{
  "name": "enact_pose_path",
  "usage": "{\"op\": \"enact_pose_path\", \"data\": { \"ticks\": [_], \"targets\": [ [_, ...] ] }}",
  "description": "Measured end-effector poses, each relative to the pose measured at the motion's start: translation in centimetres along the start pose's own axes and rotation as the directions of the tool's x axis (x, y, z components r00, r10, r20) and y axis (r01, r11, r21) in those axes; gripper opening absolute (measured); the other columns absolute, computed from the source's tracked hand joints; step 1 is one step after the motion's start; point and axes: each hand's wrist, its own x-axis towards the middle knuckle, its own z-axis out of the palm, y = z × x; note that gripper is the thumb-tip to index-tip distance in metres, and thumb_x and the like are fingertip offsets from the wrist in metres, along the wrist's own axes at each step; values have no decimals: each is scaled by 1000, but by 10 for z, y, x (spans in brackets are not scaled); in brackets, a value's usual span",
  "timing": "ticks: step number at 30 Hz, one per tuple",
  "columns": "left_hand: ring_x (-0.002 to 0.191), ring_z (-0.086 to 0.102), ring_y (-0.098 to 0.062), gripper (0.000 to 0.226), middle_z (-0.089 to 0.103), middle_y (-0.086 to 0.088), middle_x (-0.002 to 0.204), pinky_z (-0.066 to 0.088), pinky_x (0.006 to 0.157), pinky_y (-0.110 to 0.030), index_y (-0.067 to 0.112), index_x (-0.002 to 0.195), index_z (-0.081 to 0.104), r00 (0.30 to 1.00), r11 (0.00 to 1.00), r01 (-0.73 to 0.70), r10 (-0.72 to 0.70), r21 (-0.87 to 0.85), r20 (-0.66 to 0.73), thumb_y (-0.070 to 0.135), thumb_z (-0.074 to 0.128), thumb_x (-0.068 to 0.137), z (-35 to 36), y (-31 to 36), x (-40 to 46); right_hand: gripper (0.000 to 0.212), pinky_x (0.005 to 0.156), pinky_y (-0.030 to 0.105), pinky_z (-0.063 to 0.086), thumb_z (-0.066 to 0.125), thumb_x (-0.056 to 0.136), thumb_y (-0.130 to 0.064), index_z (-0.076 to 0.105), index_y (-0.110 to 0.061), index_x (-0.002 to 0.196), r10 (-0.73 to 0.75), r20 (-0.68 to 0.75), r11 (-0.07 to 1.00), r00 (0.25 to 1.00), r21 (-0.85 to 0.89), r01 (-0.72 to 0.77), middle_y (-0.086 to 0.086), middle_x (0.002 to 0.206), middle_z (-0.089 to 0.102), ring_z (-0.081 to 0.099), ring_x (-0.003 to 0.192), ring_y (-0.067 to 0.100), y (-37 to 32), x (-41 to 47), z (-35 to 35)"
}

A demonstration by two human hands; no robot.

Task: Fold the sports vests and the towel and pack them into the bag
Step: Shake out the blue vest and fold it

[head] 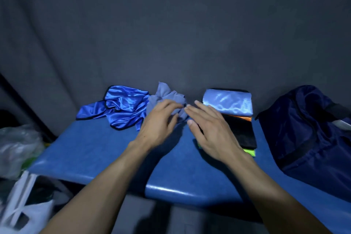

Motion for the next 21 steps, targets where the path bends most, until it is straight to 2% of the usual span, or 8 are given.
{"op": "enact_pose_path", "data": {
  "ticks": [3,5,8,11,15,17,19,21],
  "targets": [
    [113,56,-31,33,58,-2,122,48,94,-44,18,124,60,945,941,311,-291,133,-153,24,61,91,-35,-58,-21,54,116,39,35,32,105,-40,61,-12,140,-59,68,996,996,65,55,1,146,59,46,142,19,-18,14,17],
    [133,43,-34,55,49,-6,144,38,110,-45,19,143,49,863,821,500,-498,276,-86,39,62,93,-48,-98,-38,54,114,38,39,33,104,-42,61,-13,139,-65,100,994,993,96,55,1,143,61,49,140,18,-26,20,25],
    [150,20,-33,60,32,-3,161,20,122,-43,32,149,45,756,717,564,-648,410,93,58,56,95,-57,-133,-58,56,113,35,39,34,103,-46,57,-16,143,-20,161,993,987,120,1,-2,145,59,48,138,13,-32,24,31],
    [132,44,-35,33,55,-6,135,41,103,-46,19,115,63,787,722,556,-617,411,18,46,58,97,-64,-139,-57,49,113,33,37,43,106,-40,49,-17,149,15,242,994,970,104,-42,-4,151,52,45,139,14,-36,24,34],
    [97,57,-37,18,60,-22,105,43,84,-44,7,102,48,528,581,812,-775,-62,-346,25,50,102,-86,-121,-53,45,110,29,36,46,106,-27,46,-17,150,123,296,967,947,181,-182,-5,150,51,49,133,17,-44,23,34],
    [87,49,-25,9,54,-15,94,37,79,-37,8,100,44,334,563,720,-794,-407,-508,16,47,102,-110,-110,-45,41,107,26,38,48,105,-22,51,-18,146,173,285,935,943,254,-248,-5,144,56,53,128,16,-48,23,35],
    [79,48,-16,10,50,0,85,38,77,-35,16,94,42,303,656,539,-737,-529,-605,14,49,101,-140,-94,-35,37,102,23,43,52,103,-19,57,-21,139,221,282,893,934,326,-310,-5,135,64,60,118,8,-52,21,34],
    [70,49,-1,20,51,8,84,44,72,-26,26,90,44,404,725,332,-687,-603,-604,11,55,99,-164,-70,-29,36,94,16,49,58,100,-19,58,-24,135,254,300,809,919,455,-372,-10,130,65,63,108,-4,-61,19,28]
  ]
}}
